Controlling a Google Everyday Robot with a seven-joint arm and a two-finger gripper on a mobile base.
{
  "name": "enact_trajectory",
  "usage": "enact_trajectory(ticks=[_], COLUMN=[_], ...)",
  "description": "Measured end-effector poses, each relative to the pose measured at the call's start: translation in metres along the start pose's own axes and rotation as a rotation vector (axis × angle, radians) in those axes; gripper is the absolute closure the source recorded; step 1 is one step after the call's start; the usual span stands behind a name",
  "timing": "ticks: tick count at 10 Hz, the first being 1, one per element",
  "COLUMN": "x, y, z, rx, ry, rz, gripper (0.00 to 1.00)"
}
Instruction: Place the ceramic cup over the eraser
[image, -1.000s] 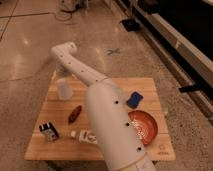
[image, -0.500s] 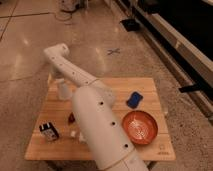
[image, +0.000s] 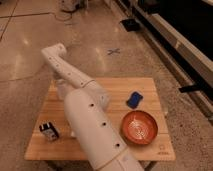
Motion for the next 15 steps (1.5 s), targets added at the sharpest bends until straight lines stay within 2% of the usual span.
enact_trajectory(ticks=[2, 3, 4, 6, 8, 9, 12, 15], x=[-0.004, -0.003, -0.002, -0.004, -0.017, -0.035, -0.09, -0.128], y=[0.001, 0.002, 0.002, 0.003, -0.002, -0.01, -0.034, -0.054], z=[-0.005, -0.017, -0.026, -0.061, -0.089, -0.105, -0.129, -0.147], rx=[0.003, 0.014, 0.025, 0.057, 0.073, 0.083, 0.094, 0.103], ry=[-0.016, -0.013, -0.006, 0.022, 0.039, 0.04, 0.034, 0.044], rz=[0.01, 0.015, 0.017, 0.012, -0.012, -0.038, -0.117, -0.176], gripper=[0.96, 1.0, 1.0, 1.0, 1.0, 1.0, 1.0, 1.0])
